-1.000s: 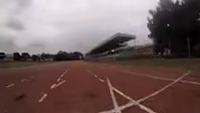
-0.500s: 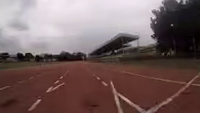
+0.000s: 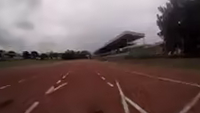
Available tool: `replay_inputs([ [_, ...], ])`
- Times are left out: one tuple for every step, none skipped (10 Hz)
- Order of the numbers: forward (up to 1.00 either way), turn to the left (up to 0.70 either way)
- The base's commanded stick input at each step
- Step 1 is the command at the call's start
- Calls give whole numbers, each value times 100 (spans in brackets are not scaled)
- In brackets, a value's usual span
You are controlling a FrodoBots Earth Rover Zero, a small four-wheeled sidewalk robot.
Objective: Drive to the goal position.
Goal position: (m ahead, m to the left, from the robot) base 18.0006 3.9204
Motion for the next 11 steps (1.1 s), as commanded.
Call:
replay_inputs([
  [50,0],
  [50,0],
  [50,0],
  [50,0],
  [50,0],
  [50,0],
  [50,0],
  [50,0],
  [50,0],
  [50,0],
  [50,0],
])
